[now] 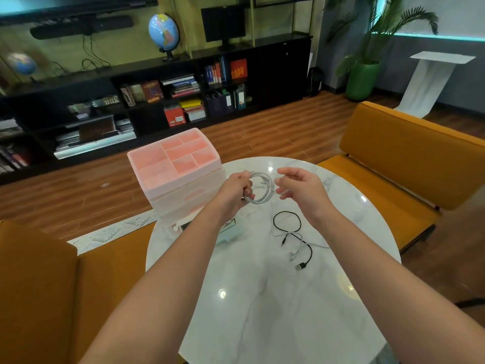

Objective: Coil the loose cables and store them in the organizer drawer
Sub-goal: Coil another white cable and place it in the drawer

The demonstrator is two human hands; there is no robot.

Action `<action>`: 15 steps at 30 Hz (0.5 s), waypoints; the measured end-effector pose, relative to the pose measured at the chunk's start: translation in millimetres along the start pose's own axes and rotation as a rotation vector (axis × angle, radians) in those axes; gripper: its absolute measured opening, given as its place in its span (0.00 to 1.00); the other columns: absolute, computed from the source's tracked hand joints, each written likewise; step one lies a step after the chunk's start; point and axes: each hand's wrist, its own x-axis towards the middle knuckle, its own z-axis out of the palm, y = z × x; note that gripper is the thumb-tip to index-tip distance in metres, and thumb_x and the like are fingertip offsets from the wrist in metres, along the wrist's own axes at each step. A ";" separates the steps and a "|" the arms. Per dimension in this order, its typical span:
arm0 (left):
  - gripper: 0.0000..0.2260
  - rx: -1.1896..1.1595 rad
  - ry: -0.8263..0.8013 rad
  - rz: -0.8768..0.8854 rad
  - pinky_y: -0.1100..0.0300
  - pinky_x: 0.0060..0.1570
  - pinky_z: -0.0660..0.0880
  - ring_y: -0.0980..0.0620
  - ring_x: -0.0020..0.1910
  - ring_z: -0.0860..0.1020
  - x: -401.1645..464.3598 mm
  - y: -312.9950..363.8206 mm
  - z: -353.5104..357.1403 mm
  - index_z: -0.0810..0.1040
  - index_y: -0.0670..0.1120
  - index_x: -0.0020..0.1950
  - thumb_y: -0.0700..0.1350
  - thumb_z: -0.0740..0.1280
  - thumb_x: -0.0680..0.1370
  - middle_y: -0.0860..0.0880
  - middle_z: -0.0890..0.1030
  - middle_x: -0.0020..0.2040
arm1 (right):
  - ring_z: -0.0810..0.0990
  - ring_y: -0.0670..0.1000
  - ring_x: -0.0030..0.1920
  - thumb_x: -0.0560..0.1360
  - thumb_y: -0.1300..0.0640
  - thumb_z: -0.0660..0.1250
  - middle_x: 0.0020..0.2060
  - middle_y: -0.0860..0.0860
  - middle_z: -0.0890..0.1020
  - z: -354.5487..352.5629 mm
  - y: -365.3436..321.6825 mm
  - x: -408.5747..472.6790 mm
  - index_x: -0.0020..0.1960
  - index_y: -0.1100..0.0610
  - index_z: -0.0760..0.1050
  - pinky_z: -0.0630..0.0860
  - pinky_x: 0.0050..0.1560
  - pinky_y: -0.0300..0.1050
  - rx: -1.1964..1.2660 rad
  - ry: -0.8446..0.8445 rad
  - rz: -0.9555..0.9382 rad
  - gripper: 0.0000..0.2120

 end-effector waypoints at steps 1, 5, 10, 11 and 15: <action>0.11 0.019 -0.031 0.006 0.62 0.38 0.71 0.56 0.30 0.64 -2.2 -0.7 -0.9 0.72 0.46 0.46 0.45 0.54 0.85 0.51 0.66 0.33 | 0.79 0.51 0.36 0.71 0.67 0.72 0.36 0.53 0.78 0.5 0.5 0.0 0.57 0.61 0.76 0.77 0.34 0.40 -0.082 0.014 0.013 0.15; 0.09 0.118 -0.099 0.050 0.59 0.46 0.74 0.55 0.33 0.68 -10.0 -4.0 -1.1 0.70 0.45 0.46 0.44 0.57 0.84 0.49 0.69 0.36 | 0.77 0.48 0.30 0.69 0.63 0.76 0.38 0.54 0.81 4.0 3.0 1.7 0.58 0.60 0.78 0.76 0.30 0.39 -0.282 0.013 0.076 0.18; 0.06 0.313 -0.046 0.088 0.57 0.51 0.76 0.54 0.43 0.78 -9.4 -4.1 -9.0 0.78 0.48 0.49 0.50 0.68 0.79 0.51 0.84 0.43 | 0.76 0.49 0.26 0.72 0.61 0.73 0.32 0.56 0.81 5.4 8.8 5.1 0.51 0.61 0.83 0.74 0.27 0.41 -0.462 0.068 0.056 0.08; 0.06 0.387 -0.020 0.095 0.57 0.49 0.76 0.53 0.42 0.78 -9.5 -2.4 -11.5 0.80 0.50 0.47 0.51 0.71 0.77 0.52 0.84 0.41 | 0.77 0.49 0.26 0.72 0.61 0.73 0.32 0.56 0.82 5.8 9.6 5.1 0.50 0.61 0.83 0.74 0.27 0.41 -0.472 0.086 0.051 0.07; 0.10 0.489 -0.080 0.049 0.57 0.43 0.77 0.53 0.36 0.78 -11.0 3.2 -20.3 0.83 0.47 0.53 0.45 0.75 0.73 0.50 0.82 0.35 | 0.79 0.52 0.28 0.73 0.61 0.72 0.31 0.57 0.83 8.5 10.4 4.4 0.46 0.59 0.83 0.79 0.31 0.46 -0.504 0.158 0.028 0.03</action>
